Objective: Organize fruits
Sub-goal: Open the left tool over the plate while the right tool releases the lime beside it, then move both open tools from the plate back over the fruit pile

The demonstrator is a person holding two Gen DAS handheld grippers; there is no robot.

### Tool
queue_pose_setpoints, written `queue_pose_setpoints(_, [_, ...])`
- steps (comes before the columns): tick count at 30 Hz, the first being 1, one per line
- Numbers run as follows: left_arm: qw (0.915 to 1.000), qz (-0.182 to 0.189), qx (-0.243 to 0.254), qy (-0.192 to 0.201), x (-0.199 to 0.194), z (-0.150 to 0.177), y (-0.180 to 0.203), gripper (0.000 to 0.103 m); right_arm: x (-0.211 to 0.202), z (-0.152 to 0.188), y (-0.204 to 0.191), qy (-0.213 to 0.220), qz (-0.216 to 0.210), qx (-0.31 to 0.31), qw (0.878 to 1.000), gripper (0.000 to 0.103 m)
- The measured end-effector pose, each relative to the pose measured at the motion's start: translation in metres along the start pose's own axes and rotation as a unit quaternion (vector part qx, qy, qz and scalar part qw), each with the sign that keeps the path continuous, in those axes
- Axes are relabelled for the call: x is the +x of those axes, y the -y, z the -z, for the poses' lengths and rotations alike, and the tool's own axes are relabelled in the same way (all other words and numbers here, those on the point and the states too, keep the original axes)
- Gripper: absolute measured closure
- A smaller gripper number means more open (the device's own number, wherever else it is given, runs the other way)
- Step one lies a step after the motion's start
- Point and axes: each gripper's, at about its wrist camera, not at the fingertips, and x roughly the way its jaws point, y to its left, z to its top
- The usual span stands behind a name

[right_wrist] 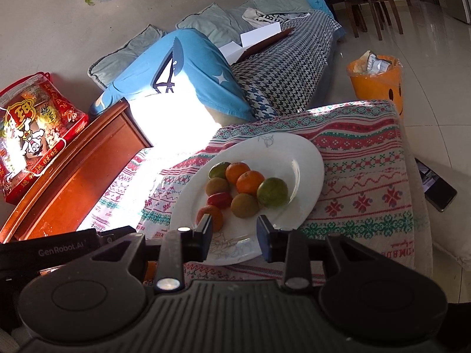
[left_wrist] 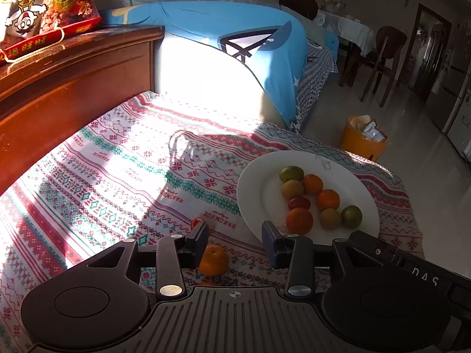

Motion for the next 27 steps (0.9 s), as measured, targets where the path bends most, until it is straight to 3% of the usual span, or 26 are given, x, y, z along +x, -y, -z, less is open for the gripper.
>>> queue_pose_setpoints(7, [0.9996,-0.018,-0.022,0.000,-0.025,0.015,-0.031,0.062,-0.006,0.013,-0.019,-0.020,-0.015,-0.043,0.999,0.068])
queue_pose_setpoints(21, [0.9927,-0.079,-0.090,-0.009,-0.029,0.026,-0.081,0.062,0.001,0.046,-0.064,-0.072,-0.075,-0.121,0.987,0.068])
queue_pose_setpoints(27, [0.9920,-0.080,-0.098,-0.005,-0.031,0.032,-0.089,0.062,0.012,0.058,-0.081,-0.087,-0.088,-0.138,0.983,0.064])
